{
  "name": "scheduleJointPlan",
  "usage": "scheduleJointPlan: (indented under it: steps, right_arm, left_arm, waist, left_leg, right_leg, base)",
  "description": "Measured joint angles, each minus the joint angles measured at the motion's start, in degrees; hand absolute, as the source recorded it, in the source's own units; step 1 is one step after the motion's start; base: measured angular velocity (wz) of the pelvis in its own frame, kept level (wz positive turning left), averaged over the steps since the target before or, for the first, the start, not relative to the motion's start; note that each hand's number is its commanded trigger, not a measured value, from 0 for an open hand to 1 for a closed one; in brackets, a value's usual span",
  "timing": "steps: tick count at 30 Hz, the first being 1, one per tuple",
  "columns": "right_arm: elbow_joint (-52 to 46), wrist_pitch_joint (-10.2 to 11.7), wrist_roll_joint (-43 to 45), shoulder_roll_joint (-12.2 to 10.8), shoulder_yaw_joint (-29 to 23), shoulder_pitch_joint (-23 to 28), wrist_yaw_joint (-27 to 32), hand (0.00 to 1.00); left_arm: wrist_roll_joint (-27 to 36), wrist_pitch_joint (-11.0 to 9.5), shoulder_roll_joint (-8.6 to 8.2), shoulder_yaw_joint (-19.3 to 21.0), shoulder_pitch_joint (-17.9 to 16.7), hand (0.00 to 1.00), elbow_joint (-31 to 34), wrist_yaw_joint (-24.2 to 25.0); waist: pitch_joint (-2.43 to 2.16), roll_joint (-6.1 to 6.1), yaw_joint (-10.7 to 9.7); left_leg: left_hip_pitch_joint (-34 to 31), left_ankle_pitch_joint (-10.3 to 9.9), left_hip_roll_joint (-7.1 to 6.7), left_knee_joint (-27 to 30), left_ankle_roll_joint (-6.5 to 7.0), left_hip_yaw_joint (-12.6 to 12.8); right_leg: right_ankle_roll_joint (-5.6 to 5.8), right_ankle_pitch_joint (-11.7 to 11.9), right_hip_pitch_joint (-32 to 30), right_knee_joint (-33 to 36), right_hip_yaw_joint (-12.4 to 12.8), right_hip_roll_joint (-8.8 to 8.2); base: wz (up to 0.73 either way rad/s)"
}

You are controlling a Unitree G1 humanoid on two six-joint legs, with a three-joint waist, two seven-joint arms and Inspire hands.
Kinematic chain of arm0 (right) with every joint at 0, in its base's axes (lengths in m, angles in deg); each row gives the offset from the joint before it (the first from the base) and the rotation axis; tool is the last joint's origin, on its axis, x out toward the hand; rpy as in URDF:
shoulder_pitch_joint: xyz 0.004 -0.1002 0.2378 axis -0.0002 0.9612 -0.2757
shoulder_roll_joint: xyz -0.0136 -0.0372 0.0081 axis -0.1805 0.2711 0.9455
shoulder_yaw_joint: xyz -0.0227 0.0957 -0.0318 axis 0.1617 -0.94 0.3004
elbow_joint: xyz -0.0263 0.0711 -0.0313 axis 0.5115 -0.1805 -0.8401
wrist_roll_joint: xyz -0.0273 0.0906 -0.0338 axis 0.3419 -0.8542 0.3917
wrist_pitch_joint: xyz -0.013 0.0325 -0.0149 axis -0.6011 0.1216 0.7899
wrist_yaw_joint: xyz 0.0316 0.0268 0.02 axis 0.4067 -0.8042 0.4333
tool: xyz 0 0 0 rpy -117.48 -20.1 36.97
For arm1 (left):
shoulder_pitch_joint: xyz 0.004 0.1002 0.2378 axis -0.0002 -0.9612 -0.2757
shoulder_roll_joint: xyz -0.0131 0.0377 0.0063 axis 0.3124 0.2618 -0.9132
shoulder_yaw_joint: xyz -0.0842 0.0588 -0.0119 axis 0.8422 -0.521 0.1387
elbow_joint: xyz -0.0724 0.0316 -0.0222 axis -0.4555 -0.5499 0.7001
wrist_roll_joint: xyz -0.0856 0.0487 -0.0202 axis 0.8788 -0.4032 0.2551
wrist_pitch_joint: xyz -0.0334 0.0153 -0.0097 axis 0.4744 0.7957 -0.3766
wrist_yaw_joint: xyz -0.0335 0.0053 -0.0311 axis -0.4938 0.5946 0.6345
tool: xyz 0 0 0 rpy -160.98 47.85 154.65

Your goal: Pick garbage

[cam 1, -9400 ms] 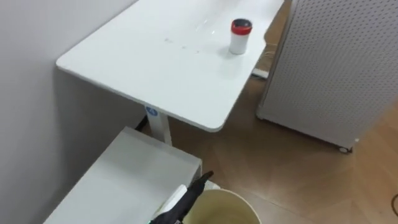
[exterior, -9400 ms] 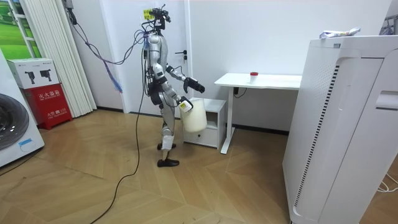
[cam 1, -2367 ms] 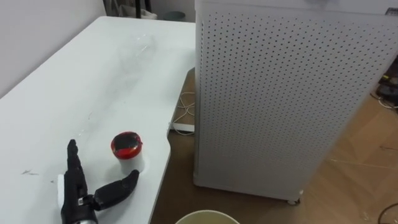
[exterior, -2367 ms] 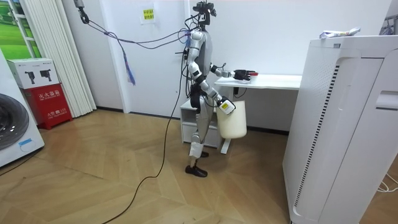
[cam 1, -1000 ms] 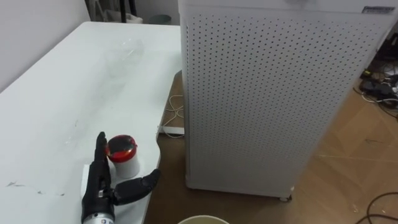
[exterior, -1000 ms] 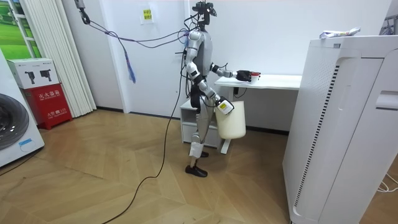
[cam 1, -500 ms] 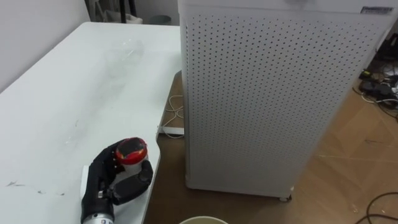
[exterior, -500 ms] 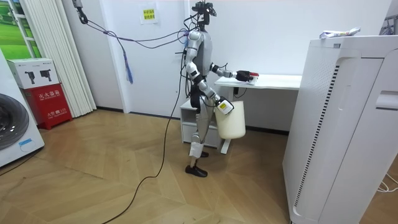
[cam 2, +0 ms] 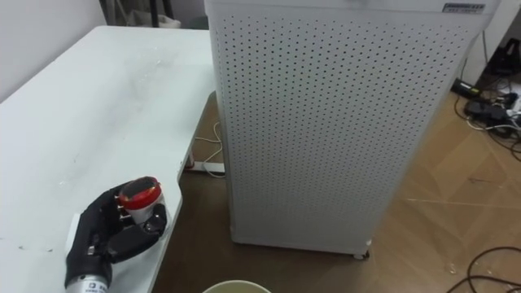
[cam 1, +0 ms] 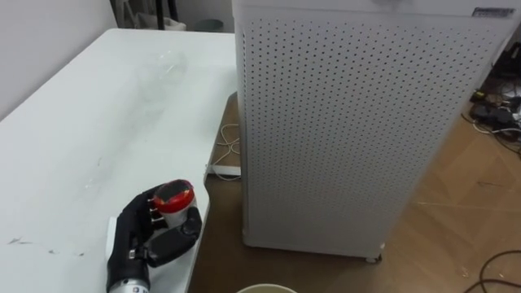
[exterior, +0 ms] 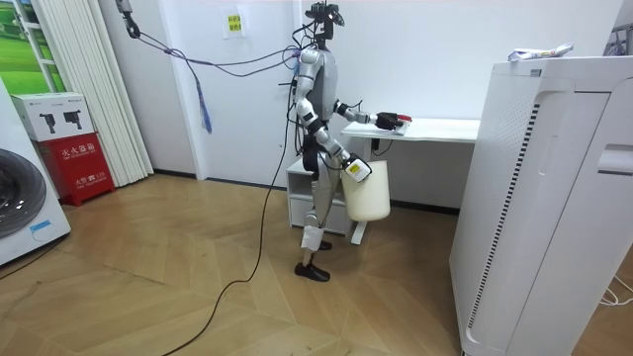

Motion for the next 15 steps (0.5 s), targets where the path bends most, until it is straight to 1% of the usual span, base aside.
scheduleJointPlan:
  steps: [2, 7, 12, 15]
  right_arm:
    - [0.0, 0.0, 0.15, 0.0, -0.16, -0.04, 0.02, 1.0]
    - [0.03, 0.01, -0.03, -0.01, -0.36, -0.31, 0.49, 1.0]
    - [3.05, 0.03, -0.08, -0.32, -0.28, -4.01, 0.84, 1.0]
    - [3.67, 0.11, -0.25, -0.31, -0.3, -6.16, 1.06, 1.0]
  left_arm:
    - [0.0, 0.11, 0.0, 0.19, 0.19, 1.0, 0.0, 0.86]
    - [0.19, 0.1, 0.02, -0.34, 0.72, 1.0, 0.37, 0.95]
    - [0.59, 0.1, -0.05, -2.11, 1.13, 1.0, 2.36, 3.29]
    - [0.6, -0.04, -0.03, -3.06, 1.71, 1.0, 3.41, 3.89]
  waist:
    - [0.0, 0.01, -0.01]
    - [-0.1, 0.15, 0.05]
    - [-0.14, 0.23, 0.07]
    - [-0.1, 0.23, 0.05]
  left_leg:
    - [-0.26, 0.0, -0.01, 0.06, 0.0, 0.03]
    - [-1.41, 0.01, -0.02, 0.12, 0.01, 0.02]
    - [-3.6, 0.09, -0.11, 0.58, 0.14, 0.04]
    - [-5.45, 0.09, -0.08, 1.25, 0.14, 0.07]
  right_leg:
    - [0.0, 0.0, -0.26, 0.09, 0.0, -0.02]
    - [-0.02, 0.02, -1.53, 0.39, -0.06, -0.06]
    - [-0.04, 0.04, -3.84, 1.09, 0.07, -0.19]
    - [-0.04, 0.04, -5.5, 1.35, 0.09, -0.19]
  base:
    - [0.0]
    - [0.0]
    - [0.0]
    - [0.0]
